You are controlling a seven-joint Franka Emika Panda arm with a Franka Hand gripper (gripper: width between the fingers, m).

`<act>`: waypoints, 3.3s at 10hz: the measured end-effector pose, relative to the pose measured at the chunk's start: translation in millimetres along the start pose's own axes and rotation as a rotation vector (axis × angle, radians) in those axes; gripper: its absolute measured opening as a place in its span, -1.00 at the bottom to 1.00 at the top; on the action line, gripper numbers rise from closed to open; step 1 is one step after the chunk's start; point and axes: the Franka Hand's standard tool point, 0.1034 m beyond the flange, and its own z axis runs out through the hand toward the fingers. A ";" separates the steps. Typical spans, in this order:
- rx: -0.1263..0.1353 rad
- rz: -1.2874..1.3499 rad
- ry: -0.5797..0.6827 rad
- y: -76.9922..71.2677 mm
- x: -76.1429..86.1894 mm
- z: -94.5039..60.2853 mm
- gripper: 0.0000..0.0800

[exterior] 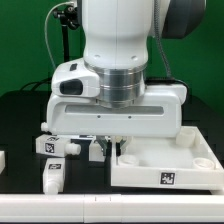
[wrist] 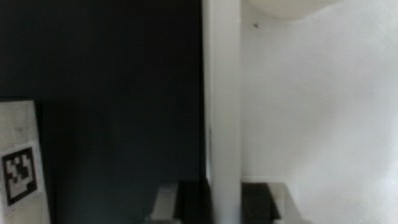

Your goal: Assemble one leg

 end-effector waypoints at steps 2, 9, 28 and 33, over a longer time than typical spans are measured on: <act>-0.007 -0.016 -0.009 3.1 2.0 10.0 -0.86; -0.042 0.011 0.027 2.0 27.6 27.6 -0.86; 0.010 0.042 -0.726 19.0 -79.8 23.5 0.62; 0.009 0.044 -0.699 18.1 -86.4 38.3 0.62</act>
Offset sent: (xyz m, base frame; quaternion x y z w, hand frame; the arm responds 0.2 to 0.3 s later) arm 0.0298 -0.0035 -0.0178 -0.0176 0.0117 -0.0195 0.9996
